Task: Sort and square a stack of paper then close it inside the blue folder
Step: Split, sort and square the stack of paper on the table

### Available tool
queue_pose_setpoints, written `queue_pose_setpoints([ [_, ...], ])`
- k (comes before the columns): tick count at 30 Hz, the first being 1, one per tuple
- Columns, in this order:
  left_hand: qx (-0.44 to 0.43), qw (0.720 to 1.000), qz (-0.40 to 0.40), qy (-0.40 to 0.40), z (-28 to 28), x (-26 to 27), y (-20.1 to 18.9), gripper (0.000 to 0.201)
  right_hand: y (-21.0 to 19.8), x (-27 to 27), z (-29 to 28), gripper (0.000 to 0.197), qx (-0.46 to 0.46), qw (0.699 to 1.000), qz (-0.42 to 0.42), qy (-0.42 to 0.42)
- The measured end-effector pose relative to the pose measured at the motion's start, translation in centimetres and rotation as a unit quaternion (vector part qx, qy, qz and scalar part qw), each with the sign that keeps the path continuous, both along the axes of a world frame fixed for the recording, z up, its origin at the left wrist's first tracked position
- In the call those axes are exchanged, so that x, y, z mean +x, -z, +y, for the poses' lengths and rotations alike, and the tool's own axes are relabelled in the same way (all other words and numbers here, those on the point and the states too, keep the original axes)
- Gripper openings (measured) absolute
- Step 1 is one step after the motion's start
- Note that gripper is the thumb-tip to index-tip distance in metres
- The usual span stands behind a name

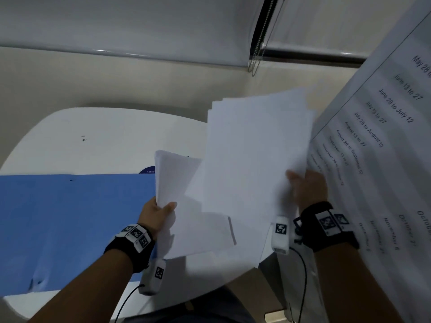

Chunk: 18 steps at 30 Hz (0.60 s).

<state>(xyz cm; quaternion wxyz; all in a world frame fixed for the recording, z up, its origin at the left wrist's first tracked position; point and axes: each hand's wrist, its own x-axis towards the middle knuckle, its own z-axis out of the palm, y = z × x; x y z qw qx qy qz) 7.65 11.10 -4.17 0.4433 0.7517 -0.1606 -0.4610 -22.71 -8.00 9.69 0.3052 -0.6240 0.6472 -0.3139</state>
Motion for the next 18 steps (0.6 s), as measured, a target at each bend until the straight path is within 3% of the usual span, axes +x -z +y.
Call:
queue_pose_setpoints([
  [5, 0.081, 0.996, -0.021, 0.011, -0.8, 0.1, 0.9, 0.038, 9.7, 2.4, 2.5, 0.029, 0.22, 0.971, 0.035, -0.09],
  [8, 0.098, 0.995, -0.003, -0.001, -1.0, 0.5, 1.1, 0.037, 13.2, 2.8, 3.1, 0.037, 0.27, 0.952, 0.088, -0.113],
  [13, 0.106, 0.993, -0.052, 0.001, -1.7, 0.1, 0.8, 0.035, 12.9, 4.1, 3.1, 0.049, 0.295, 0.929, 0.127, -0.182],
  [18, 0.129, 0.986, -0.104, 0.003, -2.3, -0.7, 0.9, 0.041, 12.2, 6.7, 2.8, 0.062, 0.266, 0.945, 0.149, -0.117],
])
